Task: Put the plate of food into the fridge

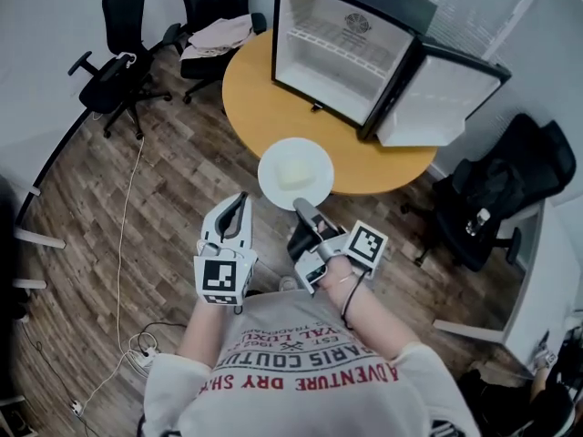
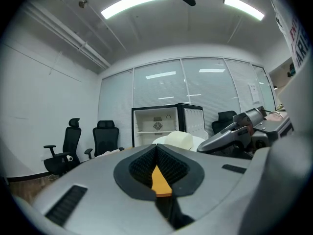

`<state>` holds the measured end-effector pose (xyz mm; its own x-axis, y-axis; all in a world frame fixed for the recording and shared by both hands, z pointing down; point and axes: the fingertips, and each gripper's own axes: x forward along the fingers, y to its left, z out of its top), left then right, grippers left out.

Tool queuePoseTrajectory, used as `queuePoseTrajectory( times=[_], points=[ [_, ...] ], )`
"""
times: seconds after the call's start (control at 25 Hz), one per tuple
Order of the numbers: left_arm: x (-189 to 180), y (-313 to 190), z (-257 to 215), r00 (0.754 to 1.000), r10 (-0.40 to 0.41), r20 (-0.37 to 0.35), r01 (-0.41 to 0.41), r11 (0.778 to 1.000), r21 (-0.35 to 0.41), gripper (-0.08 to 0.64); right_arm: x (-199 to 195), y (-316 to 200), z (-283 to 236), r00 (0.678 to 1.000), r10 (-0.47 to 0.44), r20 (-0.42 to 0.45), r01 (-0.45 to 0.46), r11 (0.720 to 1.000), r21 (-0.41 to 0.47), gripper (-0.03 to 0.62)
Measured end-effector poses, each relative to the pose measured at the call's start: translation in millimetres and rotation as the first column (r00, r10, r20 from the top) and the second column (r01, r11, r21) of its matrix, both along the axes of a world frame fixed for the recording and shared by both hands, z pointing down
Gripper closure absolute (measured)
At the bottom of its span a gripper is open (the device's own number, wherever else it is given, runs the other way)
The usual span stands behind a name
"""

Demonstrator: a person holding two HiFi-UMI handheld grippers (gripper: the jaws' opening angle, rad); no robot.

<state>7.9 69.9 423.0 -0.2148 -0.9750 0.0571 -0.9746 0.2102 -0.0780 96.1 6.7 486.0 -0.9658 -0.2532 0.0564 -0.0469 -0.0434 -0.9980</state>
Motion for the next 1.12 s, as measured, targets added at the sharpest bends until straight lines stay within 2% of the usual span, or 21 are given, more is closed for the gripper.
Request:
queuePoseTrajectory(
  times=[0.16, 0.32, 0.6, 0.84, 1.0, 1.12],
  points=[
    [-3.2, -36.1, -0.1, 1.0, 0.018, 0.004, -0.018, 1.0, -0.007, 0.526, -3.8, -35.6, 3.4, 1.0, 0.014, -0.007, -0.014, 1.0, -0.012, 0.554],
    [-25.3, -60.2, 3.6, 0.999, 0.028, -0.018, -0.028, 1.0, -0.006, 0.526, -22.2, -58.2, 6.1, 0.999, 0.032, -0.008, -0.032, 0.999, -0.019, 0.554],
    [-69.2, -110.0, 16.9, 0.99, 0.142, -0.003, -0.142, 0.99, -0.014, 0.526, -62.5, -95.9, 22.2, 0.991, 0.131, -0.025, -0.131, 0.991, -0.031, 0.554],
    [-151.0, -160.8, 6.8, 0.968, 0.25, -0.005, -0.25, 0.968, -0.012, 0.526, -129.5, -134.4, 19.9, 0.965, 0.261, -0.028, -0.262, 0.964, -0.052, 0.554],
    [-158.0, -202.7, 2.1, 0.945, 0.328, 0.009, -0.328, 0.944, -0.017, 0.526, -130.9, -167.3, 17.8, 0.935, 0.354, -0.01, -0.354, 0.933, -0.061, 0.554],
    [-174.8, -227.5, 1.5, 0.921, 0.39, 0.008, -0.39, 0.921, -0.023, 0.526, -148.1, -185.5, 17.3, 0.913, 0.408, -0.012, -0.408, 0.911, -0.063, 0.554]
  ],
)
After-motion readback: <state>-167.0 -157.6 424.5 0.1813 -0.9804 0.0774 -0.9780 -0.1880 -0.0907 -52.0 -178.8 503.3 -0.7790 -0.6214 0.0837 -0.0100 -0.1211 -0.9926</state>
